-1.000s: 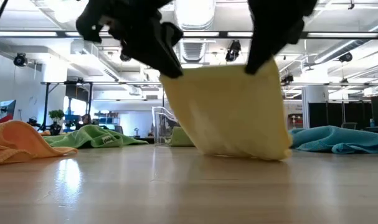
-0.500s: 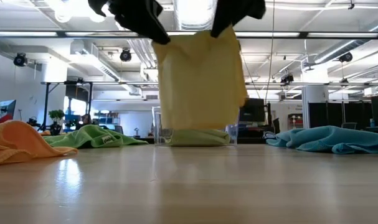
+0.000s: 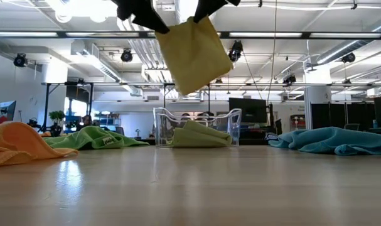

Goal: Fold microfiber towels
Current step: Put the yellow microfiber towel into the transparent bin

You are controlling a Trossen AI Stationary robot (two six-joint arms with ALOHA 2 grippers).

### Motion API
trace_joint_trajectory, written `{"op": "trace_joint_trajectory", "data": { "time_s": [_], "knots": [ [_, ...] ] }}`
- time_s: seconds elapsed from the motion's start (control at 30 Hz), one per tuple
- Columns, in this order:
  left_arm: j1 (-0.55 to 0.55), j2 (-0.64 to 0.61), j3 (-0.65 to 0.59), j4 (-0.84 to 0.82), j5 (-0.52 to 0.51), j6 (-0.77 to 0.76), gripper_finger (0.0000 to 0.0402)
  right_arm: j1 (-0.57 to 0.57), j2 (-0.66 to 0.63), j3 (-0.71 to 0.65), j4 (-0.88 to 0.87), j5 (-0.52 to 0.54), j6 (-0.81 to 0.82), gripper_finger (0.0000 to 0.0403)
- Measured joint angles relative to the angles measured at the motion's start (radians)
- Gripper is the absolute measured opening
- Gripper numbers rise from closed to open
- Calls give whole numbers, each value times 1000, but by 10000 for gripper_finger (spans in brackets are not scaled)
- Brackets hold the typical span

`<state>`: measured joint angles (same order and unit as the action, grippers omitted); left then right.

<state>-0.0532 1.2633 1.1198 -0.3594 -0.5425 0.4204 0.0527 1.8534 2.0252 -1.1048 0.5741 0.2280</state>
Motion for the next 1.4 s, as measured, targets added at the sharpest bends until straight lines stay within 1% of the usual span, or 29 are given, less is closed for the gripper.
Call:
{"op": "trace_joint_trajectory", "data": {
  "time_s": [0.07,0.23,0.4,0.53,0.6,0.7,0.87,1.0,1.1,1.23,1.4],
  "knots": [
    [29,4,0,55,-17,36,1,-47,0,25,13,4,-65,11],
    [125,33,0,176,-17,132,1,-159,0,49,74,-11,-218,11],
    [242,76,2,272,-12,192,1,-275,3,42,143,-97,-326,11],
    [326,131,12,361,-3,269,0,-351,19,33,191,-118,-432,11],
    [361,164,20,406,11,297,0,-387,30,33,216,-153,-477,11],
    [408,214,49,423,18,302,0,-441,49,32,259,-213,-549,11],
    [474,297,110,429,19,302,0,-522,92,32,326,-243,-687,11],
    [521,365,168,429,19,302,0,-582,128,32,356,-318,-750,11],
    [553,408,200,427,21,301,0,-621,157,32,396,-327,-808,11],
    [586,459,223,421,20,300,0,-673,187,32,442,-402,-858,11],
    [606,495,221,420,20,294,0,-723,225,32,451,-480,-898,11]
  ]
}}
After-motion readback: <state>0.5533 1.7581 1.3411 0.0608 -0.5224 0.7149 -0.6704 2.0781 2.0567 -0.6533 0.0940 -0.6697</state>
